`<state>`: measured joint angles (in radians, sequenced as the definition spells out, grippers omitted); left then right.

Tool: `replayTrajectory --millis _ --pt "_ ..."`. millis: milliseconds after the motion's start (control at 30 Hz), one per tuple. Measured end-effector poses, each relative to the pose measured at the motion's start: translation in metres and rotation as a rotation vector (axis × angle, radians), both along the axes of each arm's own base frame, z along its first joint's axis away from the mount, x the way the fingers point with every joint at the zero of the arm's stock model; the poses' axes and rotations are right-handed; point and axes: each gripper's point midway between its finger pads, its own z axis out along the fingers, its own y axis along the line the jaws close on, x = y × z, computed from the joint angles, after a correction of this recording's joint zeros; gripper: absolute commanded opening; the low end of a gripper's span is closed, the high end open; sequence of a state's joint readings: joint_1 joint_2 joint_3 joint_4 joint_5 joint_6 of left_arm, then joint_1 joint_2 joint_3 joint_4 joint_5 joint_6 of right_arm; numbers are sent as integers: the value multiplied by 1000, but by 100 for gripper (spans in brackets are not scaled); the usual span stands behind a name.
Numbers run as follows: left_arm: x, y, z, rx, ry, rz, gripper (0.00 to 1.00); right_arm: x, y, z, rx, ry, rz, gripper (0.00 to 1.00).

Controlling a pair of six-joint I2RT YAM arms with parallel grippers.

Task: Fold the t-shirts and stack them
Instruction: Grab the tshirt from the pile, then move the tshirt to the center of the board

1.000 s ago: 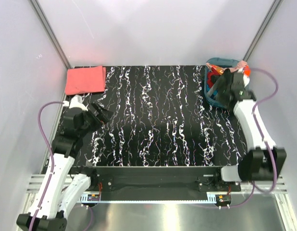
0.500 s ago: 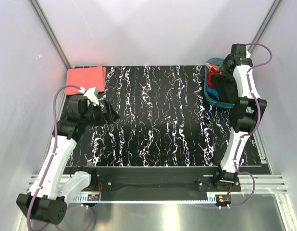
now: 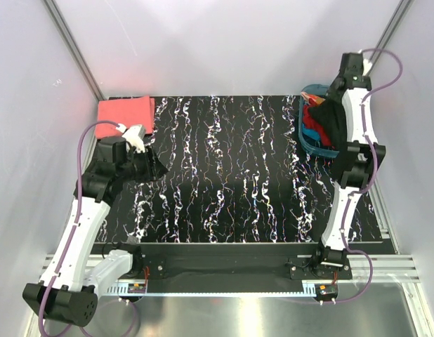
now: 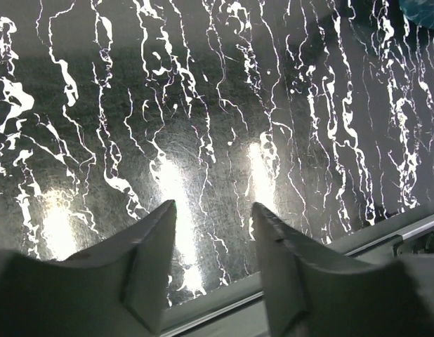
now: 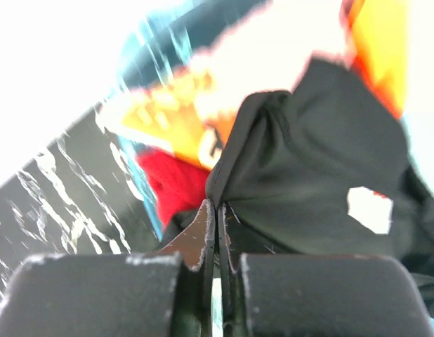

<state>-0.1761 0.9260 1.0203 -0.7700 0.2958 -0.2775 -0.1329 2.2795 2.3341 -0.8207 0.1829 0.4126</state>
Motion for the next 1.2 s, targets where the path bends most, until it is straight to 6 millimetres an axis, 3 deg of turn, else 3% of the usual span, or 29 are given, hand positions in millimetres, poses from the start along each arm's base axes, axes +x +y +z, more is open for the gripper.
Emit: replayTrajectory --millis 33,133,267,333,400,433,533,600,667,700,733,767,833,900,967,1067,1200 --pt "0 0 1 -3 -1 2 36 5 -5 19 -33 -42 -4 0" --pt "-1 -2 2 -18 4 4 25 13 -13 74 -102 -169 -3 0" --pt "-8 -5 12 -52 -19 10 25 5 -6 171 -124 -402 26 0" --pt "-14 -6 22 -81 -46 14 25 -7 11 236 -75 -575 76 0" --pt "-23 -9 36 -123 -86 12 27 -26 36 297 6 -743 156 0" --pt "-27 -10 42 -144 -105 12 29 -42 56 337 75 -855 217 0" --pt "-43 -13 58 -205 -161 7 40 -94 123 420 230 -1068 428 1" --pt "-54 -12 63 -232 -180 14 45 -136 183 456 359 -1144 615 3" --pt "-62 -11 67 -247 -194 23 48 -180 239 474 496 -1158 807 5" --pt "-65 -10 69 -250 -196 29 58 -200 263 475 562 -1139 891 9" --pt "-70 -8 70 -254 -197 37 64 -215 280 473 616 -1113 949 30" --pt "-73 -7 70 -255 -194 44 71 -225 289 467 657 -1082 979 43" --pt "-80 -4 76 -261 -198 61 86 -238 301 438 733 -970 1002 50" --pt "-85 -2 84 -266 -208 70 91 -240 304 397 775 -844 979 54" --pt "-88 -1 94 -270 -229 74 93 -239 305 342 808 -683 921 59" --pt "-92 1 104 -268 -238 79 93 -246 300 244 814 -404 807 62" --pt "-86 -1 103 -264 -203 78 90 -280 286 132 776 -68 698 61"
